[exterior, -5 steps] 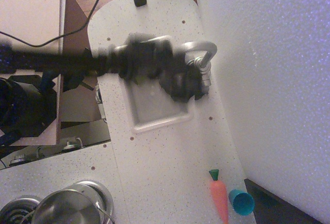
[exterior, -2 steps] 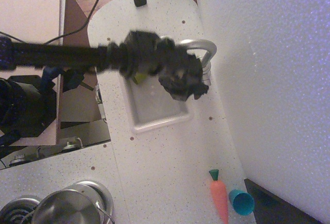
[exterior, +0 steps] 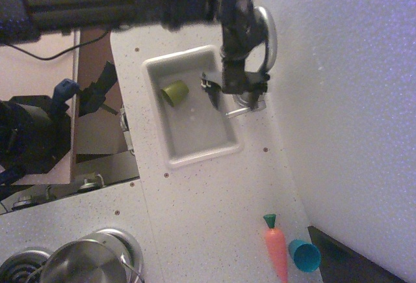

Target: Turn faucet left

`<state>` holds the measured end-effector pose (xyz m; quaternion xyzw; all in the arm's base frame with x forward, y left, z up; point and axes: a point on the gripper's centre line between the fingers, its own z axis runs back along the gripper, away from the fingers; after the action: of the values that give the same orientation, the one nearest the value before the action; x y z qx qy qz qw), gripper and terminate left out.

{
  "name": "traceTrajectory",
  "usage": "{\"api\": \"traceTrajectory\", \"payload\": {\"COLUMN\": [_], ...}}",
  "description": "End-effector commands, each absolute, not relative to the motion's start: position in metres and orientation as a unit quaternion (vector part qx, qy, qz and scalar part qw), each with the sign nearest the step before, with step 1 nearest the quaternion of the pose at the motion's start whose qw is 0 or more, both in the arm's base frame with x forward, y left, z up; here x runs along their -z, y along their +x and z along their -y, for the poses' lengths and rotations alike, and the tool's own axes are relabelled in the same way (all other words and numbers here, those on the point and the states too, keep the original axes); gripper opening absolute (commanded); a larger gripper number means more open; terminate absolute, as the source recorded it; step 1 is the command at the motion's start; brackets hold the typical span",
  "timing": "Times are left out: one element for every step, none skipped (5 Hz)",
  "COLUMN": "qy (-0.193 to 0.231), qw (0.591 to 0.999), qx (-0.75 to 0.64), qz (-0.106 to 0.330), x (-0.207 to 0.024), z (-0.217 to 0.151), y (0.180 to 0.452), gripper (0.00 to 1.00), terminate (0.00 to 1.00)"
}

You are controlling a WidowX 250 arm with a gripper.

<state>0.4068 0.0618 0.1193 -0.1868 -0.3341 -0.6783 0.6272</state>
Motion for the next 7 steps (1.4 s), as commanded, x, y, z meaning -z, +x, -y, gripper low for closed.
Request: {"api": "traceTrajectory", "payload": {"qy": [-0.127,-0.097,-0.026,0.1,0.1,0.1,0.1], "qw": [0.698,0.694,0.664,0.611,0.611,0.611,0.611], "qx": [0.589,0.666,0.73,0.776,0.776,0.776,0.776], "qz": [0.388,0.256,0.163,0.121,0.121,0.121,0.121], "x": [-0.158,-0.151,-0.171,-0.217,-0.217,-0.217,-0.217], "z": [-0.21,-0.148,-0.091,-0.031,-0.031,-0.031,-0.031], "y": [0.396,0.37,0.335,0.278,0.278,0.278,0.278], "gripper": [1.0,1.0,1.0,1.0,1.0,1.0,1.0], "terminate": [0.0,0.0,0.0,0.0,0.0,0.0,0.0]}}
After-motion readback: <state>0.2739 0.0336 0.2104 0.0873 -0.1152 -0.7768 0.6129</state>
